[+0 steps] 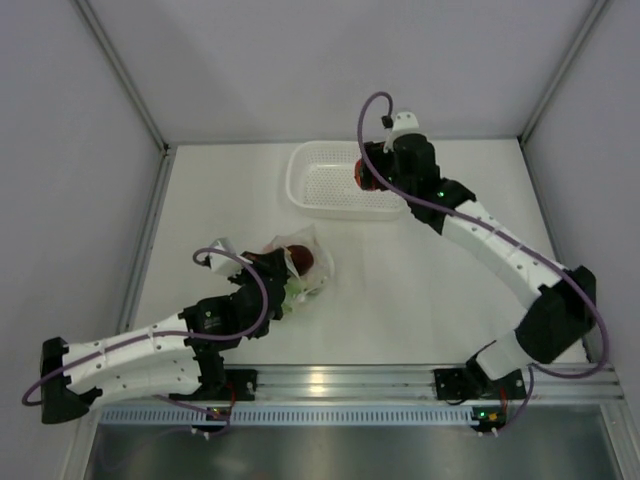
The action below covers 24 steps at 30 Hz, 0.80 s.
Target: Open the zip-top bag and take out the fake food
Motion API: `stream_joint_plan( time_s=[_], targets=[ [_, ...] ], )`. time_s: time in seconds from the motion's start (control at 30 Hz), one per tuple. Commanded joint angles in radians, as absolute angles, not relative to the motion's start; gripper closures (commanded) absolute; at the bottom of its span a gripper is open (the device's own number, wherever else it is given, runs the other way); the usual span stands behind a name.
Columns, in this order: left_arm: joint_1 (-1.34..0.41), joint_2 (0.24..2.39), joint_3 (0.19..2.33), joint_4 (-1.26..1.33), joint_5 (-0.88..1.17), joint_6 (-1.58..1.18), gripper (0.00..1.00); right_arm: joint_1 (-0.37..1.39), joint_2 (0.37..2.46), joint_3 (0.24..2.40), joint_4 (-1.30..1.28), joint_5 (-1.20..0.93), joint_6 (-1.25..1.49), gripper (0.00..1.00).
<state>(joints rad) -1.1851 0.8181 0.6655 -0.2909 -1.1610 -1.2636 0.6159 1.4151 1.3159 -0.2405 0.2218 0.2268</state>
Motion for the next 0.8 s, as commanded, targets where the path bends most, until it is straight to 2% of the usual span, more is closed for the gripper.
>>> stream_joint_plan(
  time_s=[0.0, 0.2, 0.27, 0.33, 0.37, 0.43, 0.47, 0.5, 0.53, 0.67, 0.73, 0.77],
  targets=[
    [-1.18, 0.793, 0.679, -0.279, -1.146, -1.186, 1.0, 0.525, 1.639, 1.478, -0.304, 0.258, 0.149, 0.68],
    [-1.178, 0.822, 0.735, -0.281, -1.109, -1.121, 1.0, 0.446, 1.952, 1.751, -0.36, 0.204, 0.137, 0.65],
    [-1.177, 0.828, 0.741, -0.281, -1.098, -1.117, 1.0, 0.439, 2.003, 1.828, -0.38, 0.195, 0.135, 0.58],
    [-1.177, 0.825, 0.742, -0.281, -1.085, -1.114, 1.0, 0.437, 2.052, 1.88, -0.393, 0.186, 0.129, 0.47],
    [-1.177, 0.816, 0.747, -0.281, -1.063, -1.109, 1.0, 0.437, 2.062, 1.89, -0.399, 0.187, 0.126, 0.38],
    [-1.177, 0.813, 0.753, -0.281, -1.051, -1.104, 1.0, 0.436, 2.059, 1.893, -0.4, 0.183, 0.118, 0.32],
    [-1.177, 0.81, 0.759, -0.281, -1.046, -1.1, 1.0, 0.437, 2.051, 1.893, -0.402, 0.19, 0.114, 0.22],
    [-1.177, 0.81, 0.762, -0.282, -1.045, -1.097, 1.0, 0.437, 2.03, 1.882, -0.397, 0.193, 0.11, 0.06],
    [-1.177, 0.81, 0.764, -0.282, -1.045, -1.097, 1.0, 0.437, 2.016, 1.876, -0.394, 0.192, 0.107, 0.01],
    [-1.175, 0.813, 0.779, -0.282, -1.034, -1.117, 1.0, 0.436, 1.91, 1.835, -0.385, 0.161, 0.118, 0.0],
    [-1.177, 0.816, 0.79, -0.282, -1.042, -1.121, 1.0, 0.433, 1.864, 1.786, -0.38, 0.077, 0.138, 0.01],
    [-1.175, 0.825, 0.795, -0.282, -1.046, -1.121, 1.0, 0.43, 1.833, 1.757, -0.368, -0.042, 0.149, 0.01]
  ],
)
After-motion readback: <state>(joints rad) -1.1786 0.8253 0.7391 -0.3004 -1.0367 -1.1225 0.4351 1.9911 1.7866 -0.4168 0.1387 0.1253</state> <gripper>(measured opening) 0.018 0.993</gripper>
